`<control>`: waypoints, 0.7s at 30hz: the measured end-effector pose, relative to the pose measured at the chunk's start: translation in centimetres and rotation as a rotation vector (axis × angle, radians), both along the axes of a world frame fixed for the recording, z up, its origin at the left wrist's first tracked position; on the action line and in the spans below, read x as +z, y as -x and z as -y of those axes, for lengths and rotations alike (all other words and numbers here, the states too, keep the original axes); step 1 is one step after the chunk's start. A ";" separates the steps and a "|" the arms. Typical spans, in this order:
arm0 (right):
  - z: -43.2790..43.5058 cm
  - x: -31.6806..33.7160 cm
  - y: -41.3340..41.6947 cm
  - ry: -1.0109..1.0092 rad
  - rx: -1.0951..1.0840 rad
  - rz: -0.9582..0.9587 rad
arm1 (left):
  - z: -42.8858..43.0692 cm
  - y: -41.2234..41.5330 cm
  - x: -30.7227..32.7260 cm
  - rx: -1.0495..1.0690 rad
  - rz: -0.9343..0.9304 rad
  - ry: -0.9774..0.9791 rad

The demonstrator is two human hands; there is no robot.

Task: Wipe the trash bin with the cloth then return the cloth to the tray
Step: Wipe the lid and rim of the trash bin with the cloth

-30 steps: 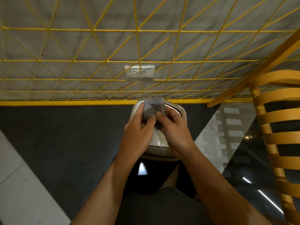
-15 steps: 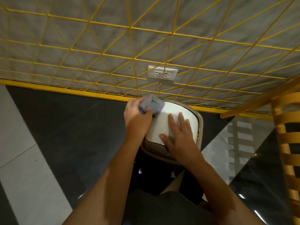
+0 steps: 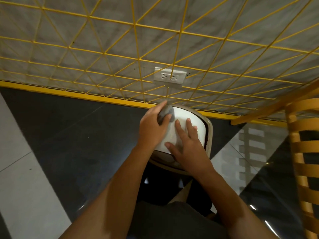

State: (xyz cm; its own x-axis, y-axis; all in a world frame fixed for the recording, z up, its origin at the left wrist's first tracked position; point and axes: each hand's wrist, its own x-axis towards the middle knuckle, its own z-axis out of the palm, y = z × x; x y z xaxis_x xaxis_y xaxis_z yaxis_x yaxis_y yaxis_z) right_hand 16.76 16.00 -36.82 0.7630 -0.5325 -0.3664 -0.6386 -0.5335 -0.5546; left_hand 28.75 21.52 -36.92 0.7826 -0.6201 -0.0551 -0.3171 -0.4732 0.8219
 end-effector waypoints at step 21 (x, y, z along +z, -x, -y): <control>0.1 -0.2 -0.6 0.013 0.004 -0.045 | 2.9 -1.1 0.4 0.147 -0.144 -0.061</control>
